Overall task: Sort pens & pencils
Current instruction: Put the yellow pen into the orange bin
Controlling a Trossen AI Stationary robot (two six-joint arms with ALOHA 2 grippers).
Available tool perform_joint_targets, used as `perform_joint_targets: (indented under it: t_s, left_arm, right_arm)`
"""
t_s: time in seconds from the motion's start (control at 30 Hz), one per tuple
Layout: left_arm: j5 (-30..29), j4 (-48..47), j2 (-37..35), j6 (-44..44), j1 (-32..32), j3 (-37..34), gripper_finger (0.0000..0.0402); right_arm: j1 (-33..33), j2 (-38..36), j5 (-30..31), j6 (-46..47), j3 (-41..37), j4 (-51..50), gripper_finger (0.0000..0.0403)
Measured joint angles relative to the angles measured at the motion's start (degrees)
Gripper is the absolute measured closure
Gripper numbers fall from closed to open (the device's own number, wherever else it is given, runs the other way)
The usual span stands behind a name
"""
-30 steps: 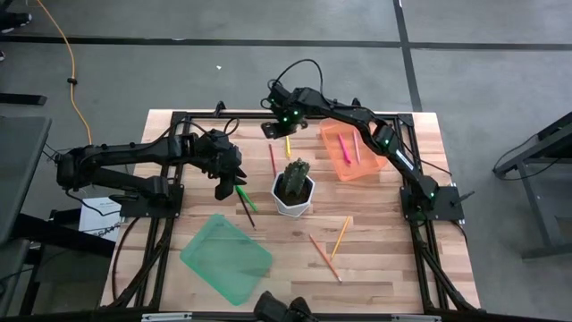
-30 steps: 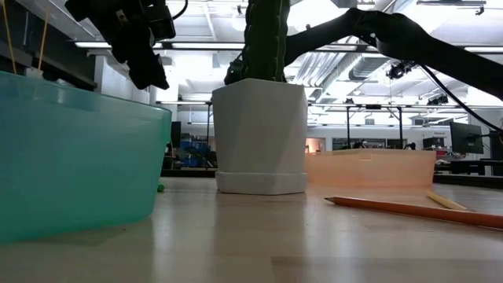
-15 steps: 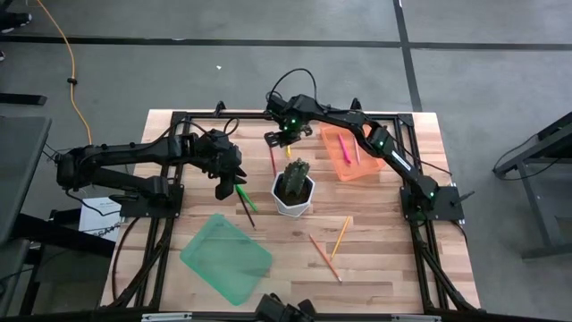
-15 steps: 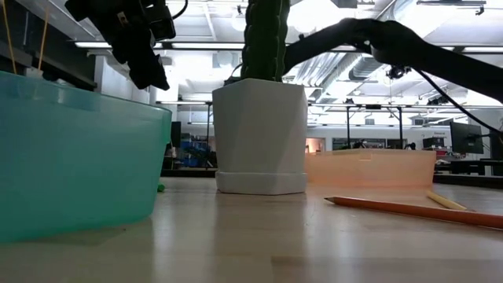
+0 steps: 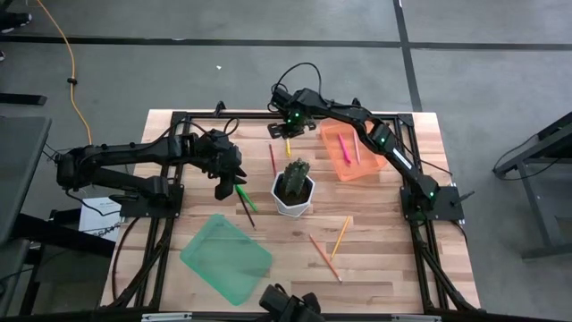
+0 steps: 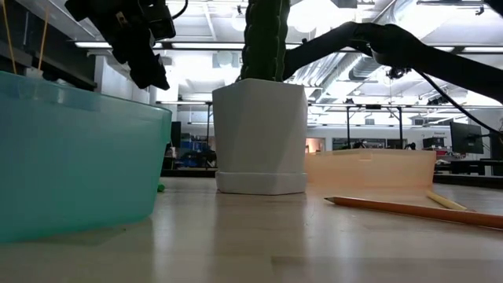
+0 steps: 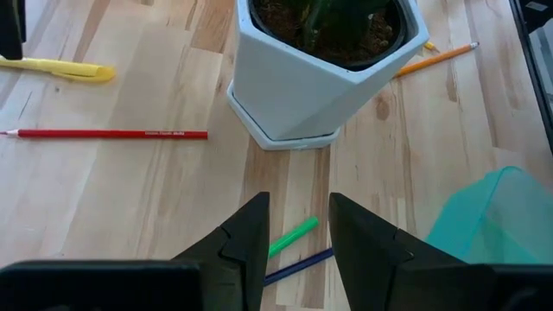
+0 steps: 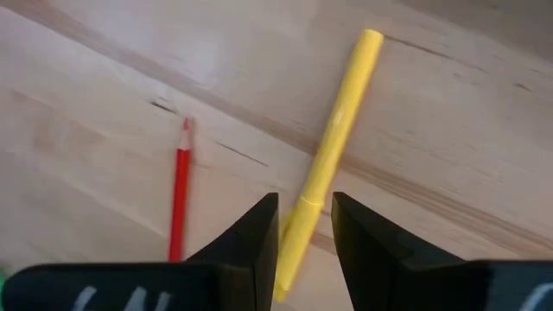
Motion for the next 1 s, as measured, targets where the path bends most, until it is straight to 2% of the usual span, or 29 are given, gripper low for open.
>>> perform_joint_targets:
  t_s: [1.0]
  left_arm:
    - [1.0,-0.1,0.0,1.5,0.0,0.0,0.0293]
  right_arm:
    - [-0.2,0.9,2.0,0.4,0.0,-1.7,0.0302]
